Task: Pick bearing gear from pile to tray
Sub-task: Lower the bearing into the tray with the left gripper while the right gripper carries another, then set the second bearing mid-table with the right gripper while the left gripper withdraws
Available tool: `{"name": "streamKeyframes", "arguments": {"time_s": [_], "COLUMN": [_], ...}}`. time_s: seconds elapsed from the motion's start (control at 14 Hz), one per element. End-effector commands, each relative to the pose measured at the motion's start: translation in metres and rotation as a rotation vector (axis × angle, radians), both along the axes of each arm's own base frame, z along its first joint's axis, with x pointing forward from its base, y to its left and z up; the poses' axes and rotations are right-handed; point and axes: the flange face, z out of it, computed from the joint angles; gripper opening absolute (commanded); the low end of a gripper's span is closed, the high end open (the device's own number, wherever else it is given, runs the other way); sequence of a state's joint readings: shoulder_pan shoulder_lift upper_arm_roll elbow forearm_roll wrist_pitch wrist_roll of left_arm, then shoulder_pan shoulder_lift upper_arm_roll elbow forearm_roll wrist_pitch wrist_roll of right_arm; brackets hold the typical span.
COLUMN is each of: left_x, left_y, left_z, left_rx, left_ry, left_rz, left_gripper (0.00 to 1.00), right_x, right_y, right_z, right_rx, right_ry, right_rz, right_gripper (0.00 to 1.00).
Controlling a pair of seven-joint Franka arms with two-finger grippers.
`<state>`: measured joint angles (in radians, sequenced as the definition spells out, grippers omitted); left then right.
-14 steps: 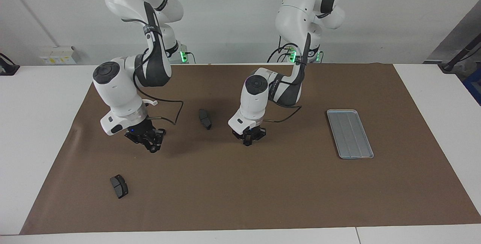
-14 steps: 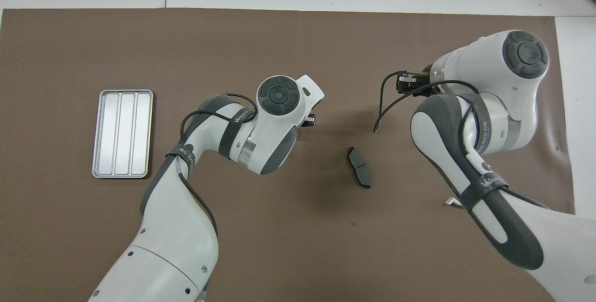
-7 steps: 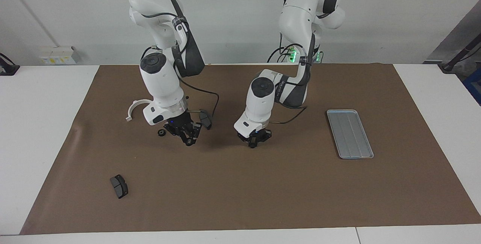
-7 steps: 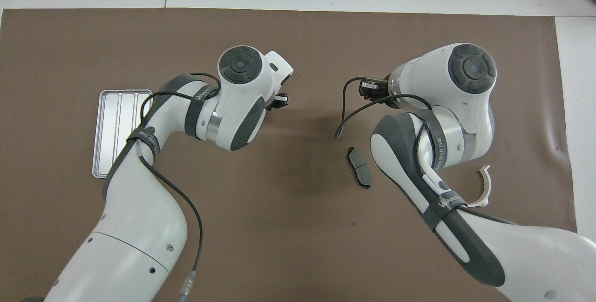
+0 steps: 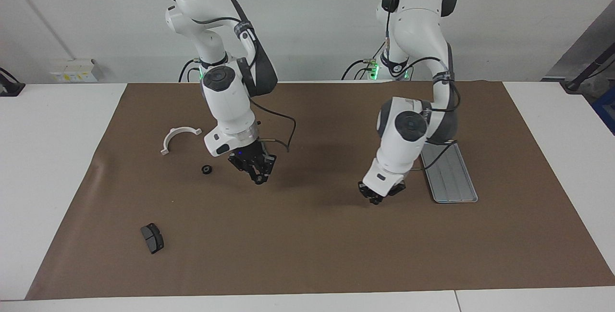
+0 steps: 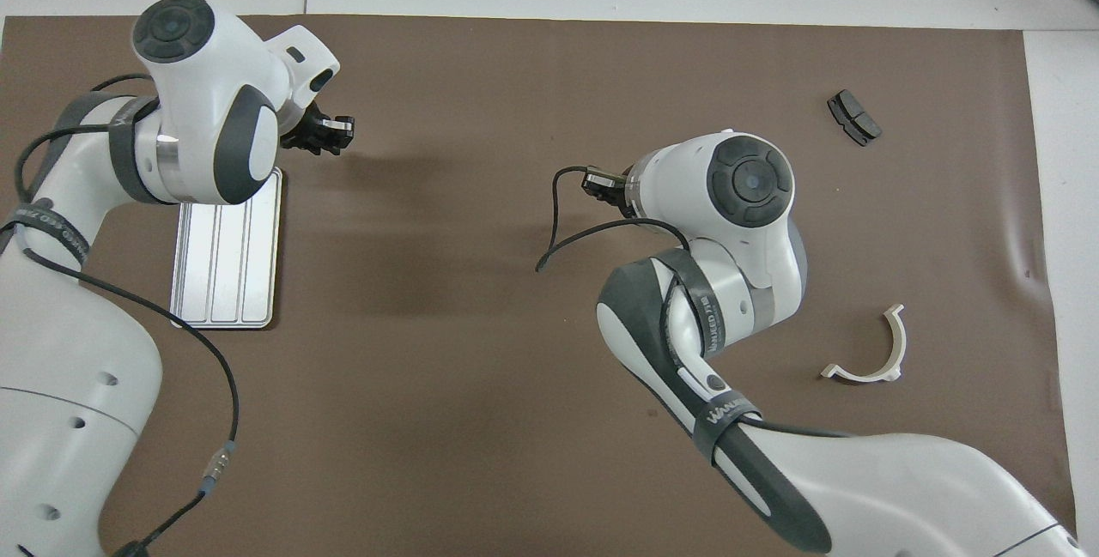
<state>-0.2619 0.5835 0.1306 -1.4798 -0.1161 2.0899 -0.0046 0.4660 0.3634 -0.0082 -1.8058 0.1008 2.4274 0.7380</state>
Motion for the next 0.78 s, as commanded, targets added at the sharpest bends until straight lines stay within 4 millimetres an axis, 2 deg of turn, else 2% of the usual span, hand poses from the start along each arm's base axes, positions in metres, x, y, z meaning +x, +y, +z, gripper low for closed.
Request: {"name": "streamKeyframes", "arguments": {"time_s": [0.0, 0.21, 0.29, 0.5, 0.71], "left_x": [-0.012, -0.030, -0.038, -0.056, -0.069], "left_y": [0.058, 0.097, 0.102, 0.103, 0.103], "left_z": [-0.003, -0.014, -0.020, -0.027, -0.032], "left_rx": [-0.032, -0.044, -0.047, -0.054, -0.058], "left_ry": [0.035, 0.070, 0.089, 0.123, 0.149], "left_rz": [-0.060, -0.137, -0.141, -0.151, -0.156], "left_gripper": [0.00, 0.00, 0.00, 0.00, 0.02], "right_x": [-0.015, -0.028, -0.030, -0.032, -0.037], "right_y": [0.039, 0.075, 0.080, 0.080, 0.085], "right_z": [-0.013, -0.040, -0.045, -0.051, -0.063], "right_rx": [0.036, 0.032, 0.024, 0.006, -0.003], "right_ry": [-0.007, -0.016, -0.027, -0.027, -0.016], "right_rz": [-0.048, -0.068, -0.076, -0.070, -0.060], "right_gripper": [0.00, 0.01, 0.03, 0.12, 0.24]}}
